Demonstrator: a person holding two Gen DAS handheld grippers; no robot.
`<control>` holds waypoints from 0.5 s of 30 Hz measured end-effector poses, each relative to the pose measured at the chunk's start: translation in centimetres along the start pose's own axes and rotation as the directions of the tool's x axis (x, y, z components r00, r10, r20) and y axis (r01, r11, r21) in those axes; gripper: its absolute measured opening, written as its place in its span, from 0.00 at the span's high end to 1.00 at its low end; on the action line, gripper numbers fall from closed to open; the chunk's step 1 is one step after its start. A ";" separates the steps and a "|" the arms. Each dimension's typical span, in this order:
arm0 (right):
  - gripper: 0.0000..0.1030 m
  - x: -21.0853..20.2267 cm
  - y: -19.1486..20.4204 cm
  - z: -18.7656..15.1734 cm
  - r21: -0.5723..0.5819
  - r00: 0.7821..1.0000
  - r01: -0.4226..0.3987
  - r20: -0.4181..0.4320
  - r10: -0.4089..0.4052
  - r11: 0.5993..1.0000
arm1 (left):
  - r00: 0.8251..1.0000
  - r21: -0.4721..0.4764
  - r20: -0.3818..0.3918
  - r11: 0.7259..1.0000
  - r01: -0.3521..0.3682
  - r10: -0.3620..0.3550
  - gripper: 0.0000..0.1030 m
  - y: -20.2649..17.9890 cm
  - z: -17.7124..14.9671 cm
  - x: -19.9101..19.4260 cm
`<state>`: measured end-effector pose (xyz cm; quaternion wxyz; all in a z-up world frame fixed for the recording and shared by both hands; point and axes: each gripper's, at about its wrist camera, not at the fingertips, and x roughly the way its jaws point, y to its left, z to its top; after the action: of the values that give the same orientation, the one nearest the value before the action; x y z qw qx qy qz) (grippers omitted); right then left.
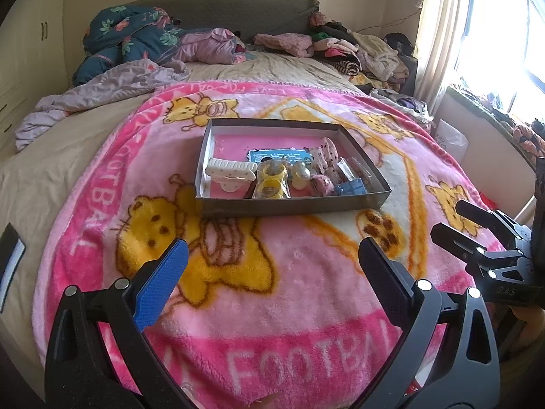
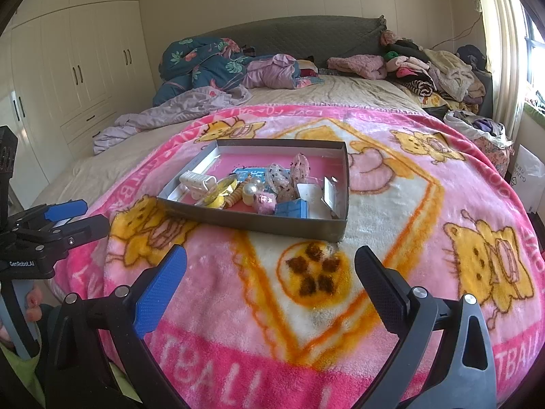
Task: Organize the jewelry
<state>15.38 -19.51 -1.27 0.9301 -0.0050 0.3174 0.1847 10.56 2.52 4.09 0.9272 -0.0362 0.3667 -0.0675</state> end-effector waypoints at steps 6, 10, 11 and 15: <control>0.07 0.0 0.0 -0.1 0.000 1.000 -0.001 -0.001 0.001 1.000 | 1.000 0.002 -0.001 1.000 -0.014 0.014 0.11 0.2 -0.1 -0.1; 0.07 0.0 0.0 0.0 0.001 1.000 -0.001 -0.001 0.001 1.000 | 1.000 0.001 -0.005 1.000 -0.020 0.020 0.11 0.3 0.3 0.2; 0.07 0.0 0.0 -0.1 0.000 1.000 0.001 -0.001 -0.001 1.000 | 1.000 0.001 -0.005 1.000 -0.021 0.021 0.11 0.3 0.3 0.2; 0.07 0.1 0.0 0.0 0.001 1.000 0.000 -0.001 0.000 1.000 | 1.000 0.001 -0.005 1.000 -0.023 0.023 0.11 0.2 0.3 0.2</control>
<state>15.45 -19.47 -1.31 0.9300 -0.0049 0.3179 0.1844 10.92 2.71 4.15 0.9269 -0.0314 0.3695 -0.0570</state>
